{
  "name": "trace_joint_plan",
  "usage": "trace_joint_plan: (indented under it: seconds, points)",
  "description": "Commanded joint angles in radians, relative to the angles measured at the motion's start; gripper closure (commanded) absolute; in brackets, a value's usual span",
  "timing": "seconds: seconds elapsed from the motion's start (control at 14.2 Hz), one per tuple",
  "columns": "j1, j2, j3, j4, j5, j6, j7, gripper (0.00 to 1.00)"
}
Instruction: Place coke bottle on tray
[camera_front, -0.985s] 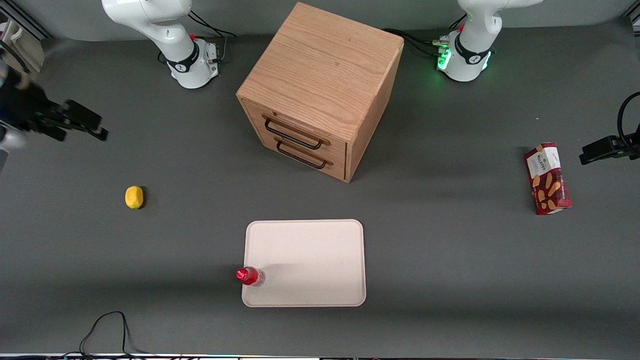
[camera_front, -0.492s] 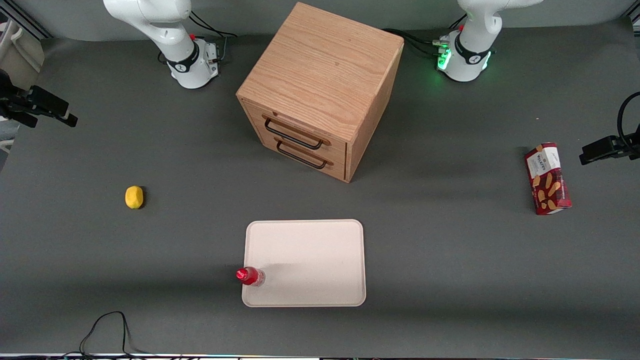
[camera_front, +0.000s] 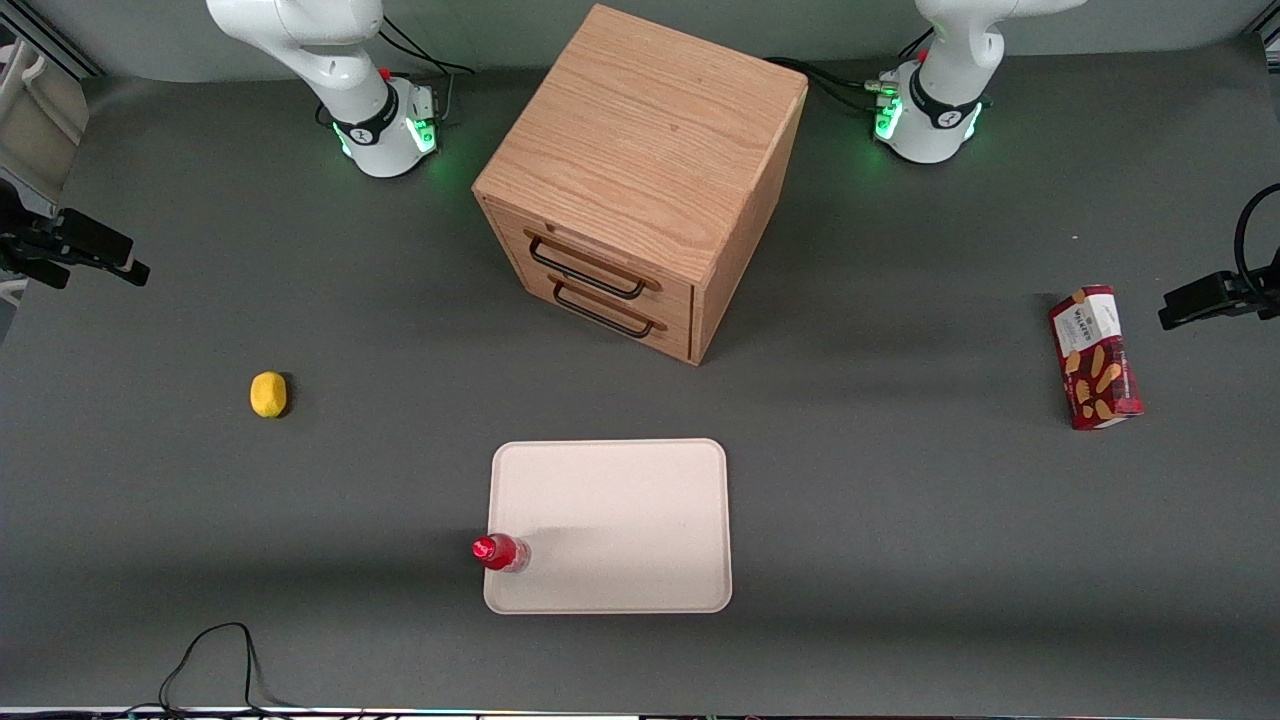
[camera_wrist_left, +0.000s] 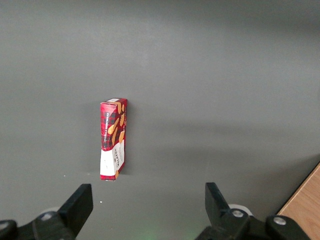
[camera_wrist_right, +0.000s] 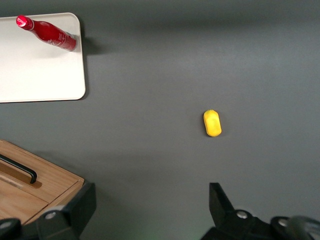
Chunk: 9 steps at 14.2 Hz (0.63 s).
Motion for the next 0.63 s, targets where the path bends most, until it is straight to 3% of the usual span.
trace_joint_plan:
  seconds: [0.0,0.28,0.56]
  points:
    - [-0.021,0.003,0.026,0.008,-0.024,0.004,0.008,0.0]
    - [0.059,0.008,-0.037,0.002,-0.041,0.019,0.006,0.0]
    - [0.053,0.007,-0.033,0.005,-0.059,0.018,-0.003,0.0]
